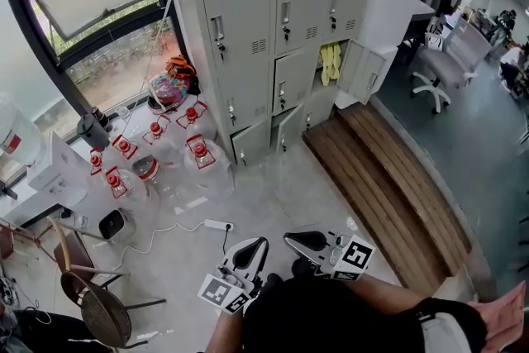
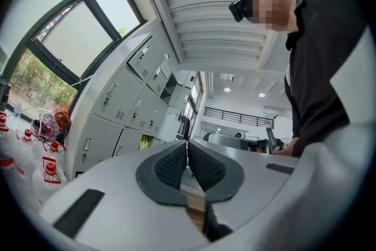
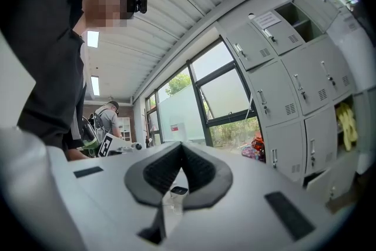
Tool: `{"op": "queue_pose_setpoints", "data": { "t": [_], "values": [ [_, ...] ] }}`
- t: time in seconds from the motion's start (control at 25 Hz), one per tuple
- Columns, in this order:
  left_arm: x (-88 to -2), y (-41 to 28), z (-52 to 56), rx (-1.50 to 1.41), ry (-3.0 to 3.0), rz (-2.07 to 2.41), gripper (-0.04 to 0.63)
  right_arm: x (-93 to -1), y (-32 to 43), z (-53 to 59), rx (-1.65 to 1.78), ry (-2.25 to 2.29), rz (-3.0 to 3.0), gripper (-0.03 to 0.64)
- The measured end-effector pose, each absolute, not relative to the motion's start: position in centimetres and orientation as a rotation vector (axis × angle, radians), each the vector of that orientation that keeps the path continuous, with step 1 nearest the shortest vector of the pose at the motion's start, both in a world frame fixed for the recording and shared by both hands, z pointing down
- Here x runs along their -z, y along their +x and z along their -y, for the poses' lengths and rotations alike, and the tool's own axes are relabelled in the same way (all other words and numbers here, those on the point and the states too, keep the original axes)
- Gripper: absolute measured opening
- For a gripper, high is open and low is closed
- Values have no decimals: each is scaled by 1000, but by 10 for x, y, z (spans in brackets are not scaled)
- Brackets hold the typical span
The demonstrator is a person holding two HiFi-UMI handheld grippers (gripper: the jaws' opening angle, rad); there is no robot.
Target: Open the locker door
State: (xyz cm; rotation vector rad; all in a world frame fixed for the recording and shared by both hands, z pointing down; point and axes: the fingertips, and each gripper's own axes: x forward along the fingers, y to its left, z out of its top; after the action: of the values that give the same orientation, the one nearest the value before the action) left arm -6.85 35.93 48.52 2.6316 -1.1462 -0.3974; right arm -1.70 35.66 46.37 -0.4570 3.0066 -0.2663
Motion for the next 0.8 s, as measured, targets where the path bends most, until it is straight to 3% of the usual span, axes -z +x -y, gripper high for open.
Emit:
{"op": "queue_pose_setpoints", "data": {
  "t": [0.8],
  "values": [
    [-487, -91, -248, 332, 2556, 1272, 18, -465, -48, -234, 321, -280, -2955, 11]
  ]
}}
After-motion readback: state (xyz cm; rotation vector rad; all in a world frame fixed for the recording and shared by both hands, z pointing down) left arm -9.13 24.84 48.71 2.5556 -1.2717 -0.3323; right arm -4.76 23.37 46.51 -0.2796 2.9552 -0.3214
